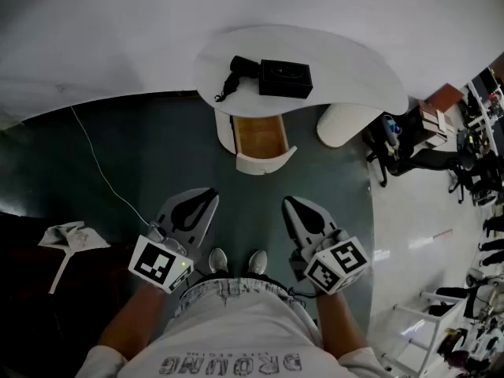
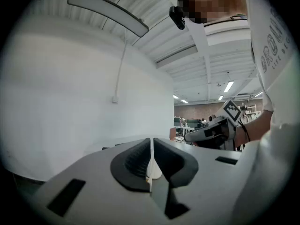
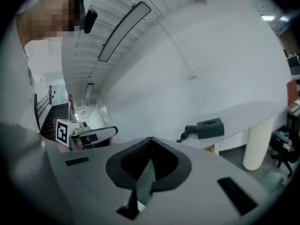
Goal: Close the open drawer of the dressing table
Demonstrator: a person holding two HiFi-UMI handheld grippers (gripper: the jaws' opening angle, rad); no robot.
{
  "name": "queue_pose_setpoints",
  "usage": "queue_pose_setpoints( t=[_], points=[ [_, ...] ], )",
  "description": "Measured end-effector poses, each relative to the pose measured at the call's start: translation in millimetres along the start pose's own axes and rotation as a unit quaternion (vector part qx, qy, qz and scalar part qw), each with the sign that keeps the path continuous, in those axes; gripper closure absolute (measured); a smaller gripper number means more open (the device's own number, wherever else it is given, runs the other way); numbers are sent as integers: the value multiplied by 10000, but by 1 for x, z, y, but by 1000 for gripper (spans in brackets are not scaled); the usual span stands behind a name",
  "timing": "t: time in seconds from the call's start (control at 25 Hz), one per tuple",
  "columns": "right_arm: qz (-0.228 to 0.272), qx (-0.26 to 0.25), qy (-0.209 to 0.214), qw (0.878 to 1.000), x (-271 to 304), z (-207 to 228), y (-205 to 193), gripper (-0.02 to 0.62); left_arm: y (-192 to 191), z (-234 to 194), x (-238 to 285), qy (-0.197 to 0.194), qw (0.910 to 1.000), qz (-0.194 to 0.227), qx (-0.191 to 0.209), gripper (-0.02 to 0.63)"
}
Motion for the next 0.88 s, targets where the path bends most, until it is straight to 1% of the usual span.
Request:
queue_pose_setpoints(
  t=[0.32,0.64,0.88],
  points=[
    [25,-52,39,10000,-8,10,5,588,2,13,11,-8,9999,33,97,568],
    [15,41,19,10000,-15,16,6,588,0,24,16,-11,10000,-1,97,568],
    [29,59,45,10000,-20,14,5,588,0,30,14,-9,9999,-5,110,568]
  ],
)
Point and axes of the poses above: the fingertips, and each gripper's own axes: x forward along the fingers, z to its right, y out of its top, the point moved 1 cm from there along -x, backward along the fingers, and after that the axes turned 15 degrees about z, right-handed, at the moved point
